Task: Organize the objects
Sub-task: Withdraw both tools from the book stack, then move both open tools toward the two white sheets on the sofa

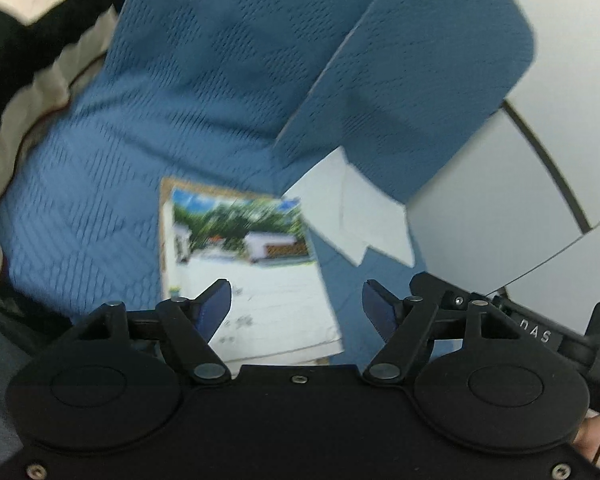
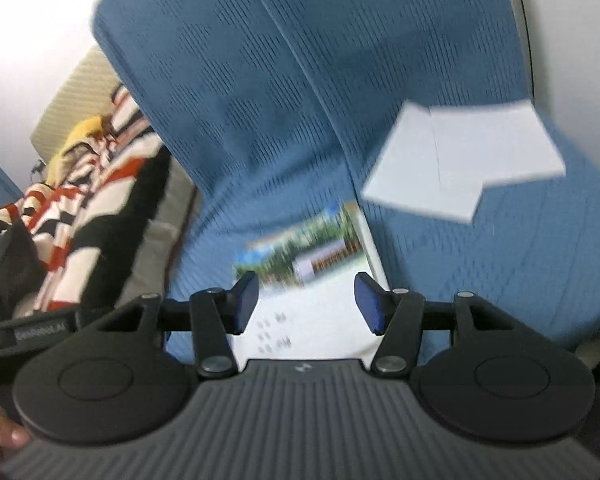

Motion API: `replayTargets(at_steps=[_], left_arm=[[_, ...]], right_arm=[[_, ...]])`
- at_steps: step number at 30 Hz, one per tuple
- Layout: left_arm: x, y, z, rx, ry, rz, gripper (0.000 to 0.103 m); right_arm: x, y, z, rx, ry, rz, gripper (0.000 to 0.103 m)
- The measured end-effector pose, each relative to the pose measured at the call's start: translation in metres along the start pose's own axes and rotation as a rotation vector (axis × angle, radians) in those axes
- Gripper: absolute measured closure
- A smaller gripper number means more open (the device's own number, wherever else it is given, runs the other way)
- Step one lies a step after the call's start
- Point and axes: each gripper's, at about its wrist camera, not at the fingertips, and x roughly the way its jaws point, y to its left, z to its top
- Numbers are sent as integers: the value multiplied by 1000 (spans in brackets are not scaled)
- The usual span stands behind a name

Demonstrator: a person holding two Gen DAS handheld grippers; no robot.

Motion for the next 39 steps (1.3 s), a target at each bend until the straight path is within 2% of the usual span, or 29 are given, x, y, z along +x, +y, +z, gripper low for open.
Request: replayTargets(at_steps=[3, 8, 16, 26, 31, 32, 33, 34, 35, 39], left_arm=[[-19, -21, 8, 48, -37, -10, 30], [-47, -50, 16, 91, -85, -30, 27], [-80, -81, 7, 137, -122, -45, 19], [-86, -110, -13, 185, -114, -63, 2], [-79, -121, -14, 203, -104, -68, 1], [-77, -123, -14, 208, -101, -74, 1], [-74, -124, -13, 211, -97, -79, 1], [-70, -125, -13, 214, -92, -84, 1], [-67, -126, -11, 217, -87, -89, 1], [-49, -125, -7, 229, -68, -105, 1]], right_arm=[[-28, 14, 18, -66, -51, 6, 46], [-59, 22, 28, -98, -98, 8, 46], [-98, 21, 21, -109, -137, -18, 46], [-132, 2, 4, -76, -159, -93, 46], [-136, -6, 0, -65, -162, -137, 44], [-137, -10, -1, -56, -167, -150, 39], [-137, -10, -1, -56, -167, -150, 23], [-137, -12, -2, -51, -172, -160, 15], [-135, -14, -3, -50, -177, -175, 12], [-125, -23, -2, -16, -158, -201, 11]])
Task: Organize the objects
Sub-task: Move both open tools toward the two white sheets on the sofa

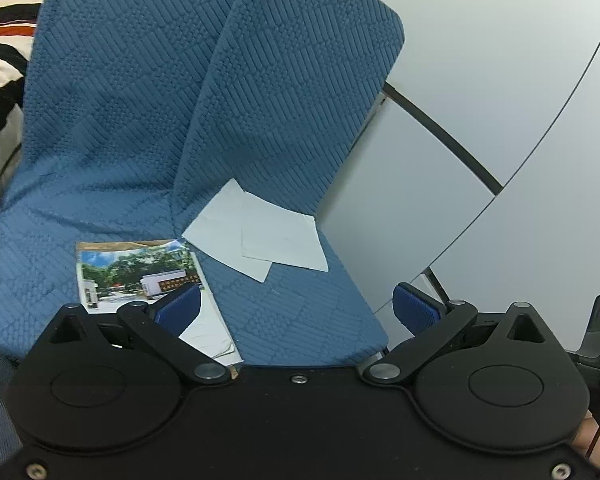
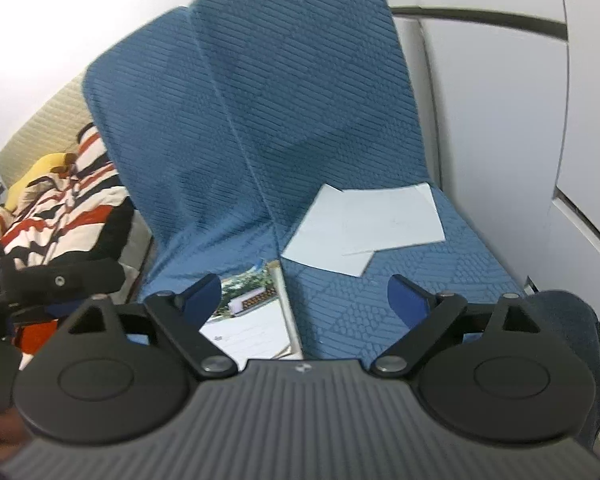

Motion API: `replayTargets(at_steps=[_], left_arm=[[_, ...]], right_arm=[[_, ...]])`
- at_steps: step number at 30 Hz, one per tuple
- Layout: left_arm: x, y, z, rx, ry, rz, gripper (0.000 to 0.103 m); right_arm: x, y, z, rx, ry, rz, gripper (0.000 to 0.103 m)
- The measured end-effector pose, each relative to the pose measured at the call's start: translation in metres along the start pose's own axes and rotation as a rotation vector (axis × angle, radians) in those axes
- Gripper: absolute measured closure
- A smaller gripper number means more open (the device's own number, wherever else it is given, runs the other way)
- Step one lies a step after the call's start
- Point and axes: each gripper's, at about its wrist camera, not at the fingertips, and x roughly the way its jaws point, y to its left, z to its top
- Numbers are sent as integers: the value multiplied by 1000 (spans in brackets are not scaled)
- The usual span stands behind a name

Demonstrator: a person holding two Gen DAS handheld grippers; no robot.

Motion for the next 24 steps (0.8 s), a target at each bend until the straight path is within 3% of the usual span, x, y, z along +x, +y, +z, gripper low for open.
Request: replayTargets(at_steps=[13, 24], left_arm=[[67, 23, 8, 4, 26, 5, 1], [117, 33, 15, 19, 42, 28, 1]], right_arm=[[47, -13, 1, 33, 39, -46, 11], [83, -33, -3, 67, 19, -98, 11]])
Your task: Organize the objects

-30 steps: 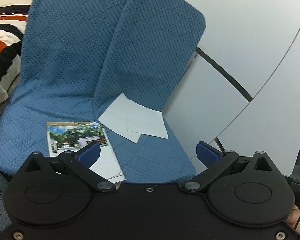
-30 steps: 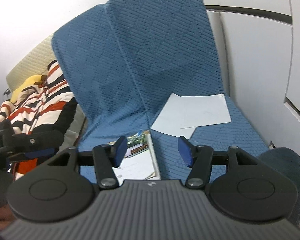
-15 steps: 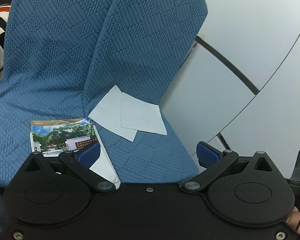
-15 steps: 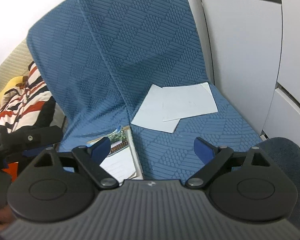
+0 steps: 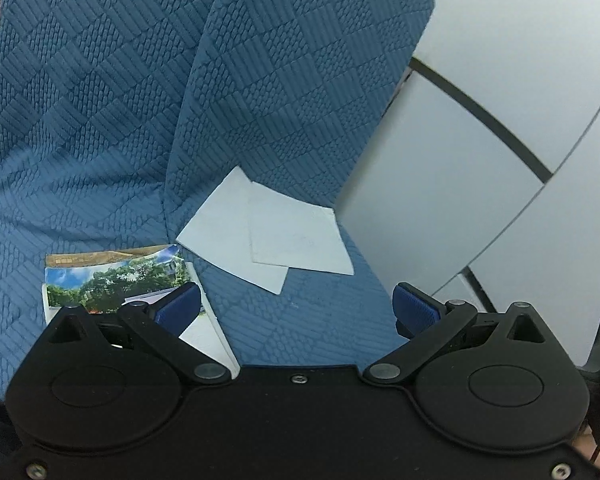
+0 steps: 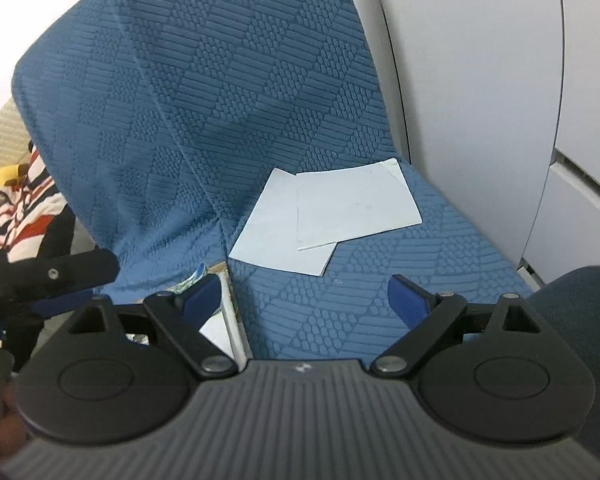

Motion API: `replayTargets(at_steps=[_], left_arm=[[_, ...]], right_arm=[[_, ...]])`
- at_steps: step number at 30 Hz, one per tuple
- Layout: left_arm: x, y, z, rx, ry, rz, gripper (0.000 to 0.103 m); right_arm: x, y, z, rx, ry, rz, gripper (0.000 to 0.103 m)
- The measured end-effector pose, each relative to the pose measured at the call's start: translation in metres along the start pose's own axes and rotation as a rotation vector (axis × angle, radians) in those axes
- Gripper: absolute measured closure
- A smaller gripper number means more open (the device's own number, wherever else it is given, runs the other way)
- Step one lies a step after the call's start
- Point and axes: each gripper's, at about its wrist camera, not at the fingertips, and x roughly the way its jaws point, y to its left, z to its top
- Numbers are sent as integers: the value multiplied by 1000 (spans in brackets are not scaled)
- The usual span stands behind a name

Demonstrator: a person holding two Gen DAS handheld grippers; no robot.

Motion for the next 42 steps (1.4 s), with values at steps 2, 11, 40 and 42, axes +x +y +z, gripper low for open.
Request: replayTargets(at_steps=[2, 11, 40, 42], left_arm=[[11, 2, 2, 4, 6, 5, 1], [68, 0, 8, -14, 83, -14, 8], [218, 76, 30, -372, 242, -118, 62], [221, 80, 30, -383, 244, -117, 62]], right_arm=[[16, -6, 1, 14, 8, -13, 11], [61, -35, 11, 103, 41, -25, 11], [255, -97, 42, 762, 228, 66, 40], [260, -97, 41, 778, 229, 59, 40]])
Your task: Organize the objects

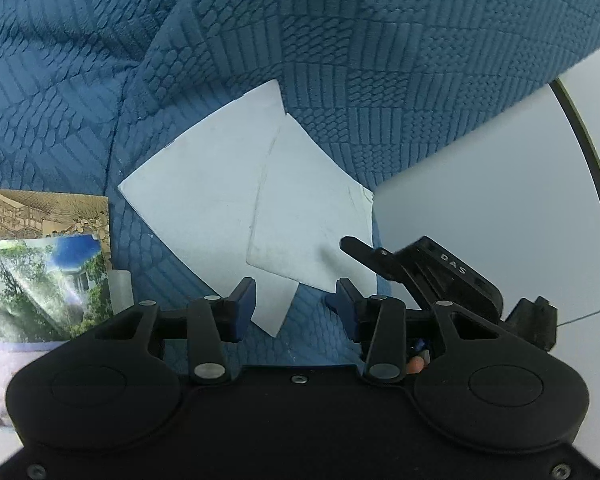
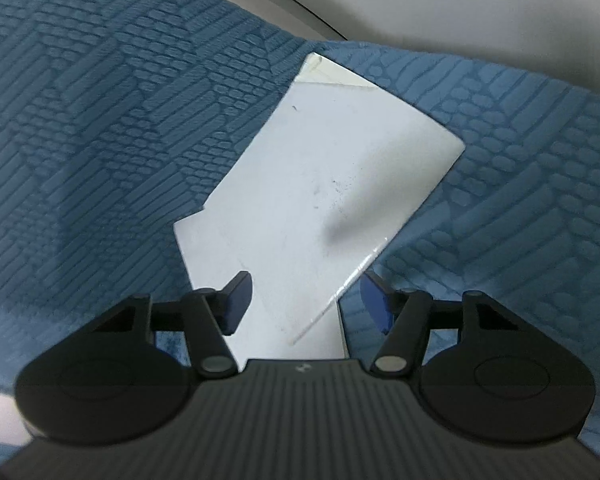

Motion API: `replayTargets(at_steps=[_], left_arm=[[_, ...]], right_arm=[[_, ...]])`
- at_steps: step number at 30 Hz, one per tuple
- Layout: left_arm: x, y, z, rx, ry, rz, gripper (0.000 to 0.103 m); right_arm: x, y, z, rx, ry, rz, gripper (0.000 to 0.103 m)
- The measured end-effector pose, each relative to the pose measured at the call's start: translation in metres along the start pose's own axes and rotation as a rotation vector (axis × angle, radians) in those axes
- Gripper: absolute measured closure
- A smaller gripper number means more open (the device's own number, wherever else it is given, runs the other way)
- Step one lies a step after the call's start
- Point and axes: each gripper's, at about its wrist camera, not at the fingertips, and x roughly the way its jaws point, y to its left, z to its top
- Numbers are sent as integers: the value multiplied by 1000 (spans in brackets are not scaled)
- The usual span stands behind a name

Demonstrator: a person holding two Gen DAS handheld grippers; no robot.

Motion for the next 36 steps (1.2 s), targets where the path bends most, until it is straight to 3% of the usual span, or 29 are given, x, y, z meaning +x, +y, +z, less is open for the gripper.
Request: replayTargets(at_steps=[4, 15, 18, 20, 27, 28, 30, 32, 36], left_arm=[[4, 5, 3, -20, 12, -5, 62], [3, 12, 3, -50, 19, -18, 62], [3, 13, 3, -50, 16, -20, 61], [4, 13, 5, -52, 14, -20, 61], [15, 10, 11, -5, 6, 16, 63], [20, 7, 13, 15, 3, 28, 63], [29, 1, 15, 45, 0, 49, 65], [39, -3, 16, 63, 1, 63, 69], [59, -8, 14, 82, -1, 89, 77]], right_arm=[[12, -5, 0, 80, 20, -3, 40], [20, -7, 4, 172, -24, 54, 38], [12, -2, 8, 145, -77, 149, 41], [7, 2, 12, 124, -99, 164, 41], [-3, -3, 30, 116, -85, 88, 40], [-6, -2, 43, 56, -74, 43, 40], [-8, -2, 48, 30, -71, 41, 41], [-10, 6, 62, -127, -50, -37, 40], [-10, -2, 72, -253, -25, -122, 40]])
